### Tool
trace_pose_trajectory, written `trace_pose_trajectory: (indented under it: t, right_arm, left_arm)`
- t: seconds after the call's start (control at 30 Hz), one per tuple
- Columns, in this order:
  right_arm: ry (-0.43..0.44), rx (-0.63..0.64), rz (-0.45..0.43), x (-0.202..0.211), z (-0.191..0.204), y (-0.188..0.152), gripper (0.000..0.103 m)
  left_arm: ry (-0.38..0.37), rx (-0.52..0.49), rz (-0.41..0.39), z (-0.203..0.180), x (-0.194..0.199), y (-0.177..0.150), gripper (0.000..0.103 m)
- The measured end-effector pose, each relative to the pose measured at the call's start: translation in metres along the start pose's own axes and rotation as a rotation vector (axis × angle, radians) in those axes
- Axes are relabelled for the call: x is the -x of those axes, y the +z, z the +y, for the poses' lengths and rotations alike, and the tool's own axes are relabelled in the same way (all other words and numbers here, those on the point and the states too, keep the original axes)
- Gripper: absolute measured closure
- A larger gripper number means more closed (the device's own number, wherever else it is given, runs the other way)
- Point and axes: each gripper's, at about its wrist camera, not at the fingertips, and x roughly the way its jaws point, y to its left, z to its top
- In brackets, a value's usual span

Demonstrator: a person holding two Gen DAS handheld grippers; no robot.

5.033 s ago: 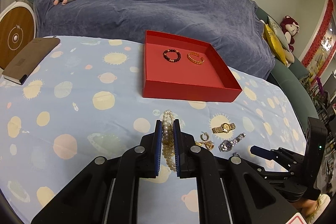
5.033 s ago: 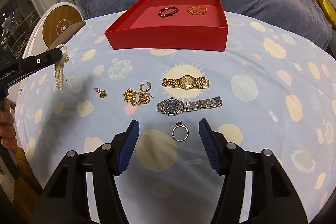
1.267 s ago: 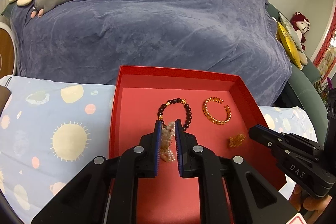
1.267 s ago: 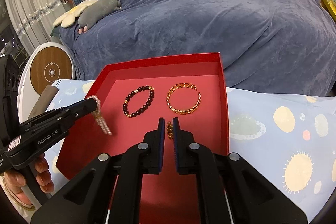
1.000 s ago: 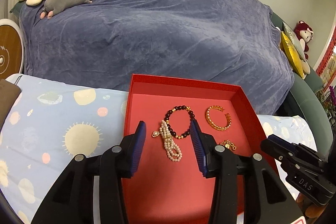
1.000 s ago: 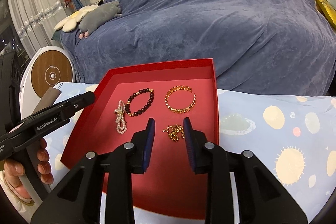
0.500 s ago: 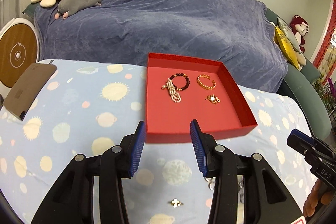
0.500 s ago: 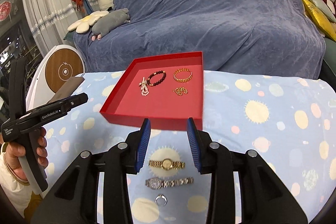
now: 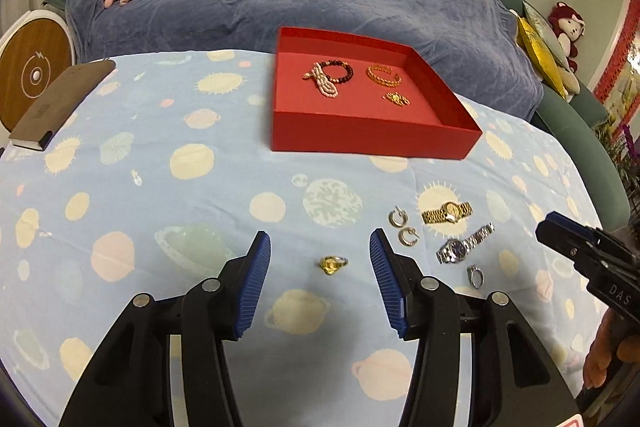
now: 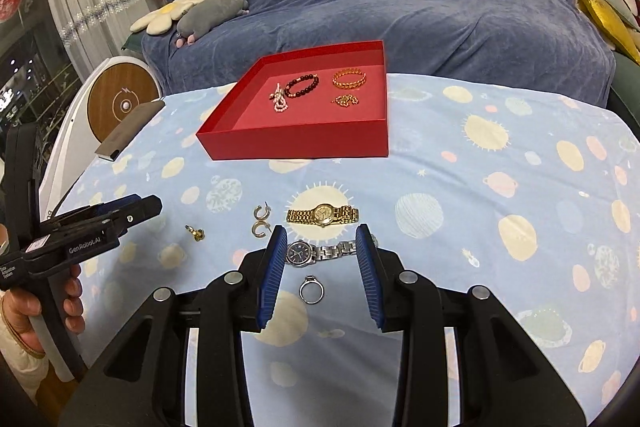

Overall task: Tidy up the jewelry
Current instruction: 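Withdraw both grippers and move the left gripper toward the gold ring, then close the left gripper on the gold ring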

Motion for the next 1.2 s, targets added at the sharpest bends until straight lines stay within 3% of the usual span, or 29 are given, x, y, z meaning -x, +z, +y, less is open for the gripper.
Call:
trace_pose_trajectory:
  t: [0.3, 0.77, 0.83, 1.03, 1.2]
  right_arm:
    - [0.008, 0.029, 0.057, -0.021, 0.006, -0.011, 0.069]
    - [0.027, 0.019, 0.080, -0.034, 0.009, -0.007, 0.069]
    - [0.024, 0.018, 0.082, -0.036, 0.008, -0.007, 0.069]
    - [0.022, 0.011, 0.084, -0.040, 0.007, -0.004, 0.069]
    - [0.017, 0.010, 0.090, -0.044, 0.005, -0.003, 0.069]
  left_arm:
    - [0.014, -0.061, 0.063, -0.007, -0.023, -0.025, 0.053]
    - [0.015, -0.050, 0.048, -0.011, -0.045, -0.017, 0.054]
    - [0.010, -0.050, 0.052, -0.011, -0.047, -0.016, 0.065]
    - [0.000, -0.042, 0.061, -0.011, -0.052, -0.016, 0.081]
    - [-0.013, -0.031, 0.065, -0.009, -0.053, -0.015, 0.085]
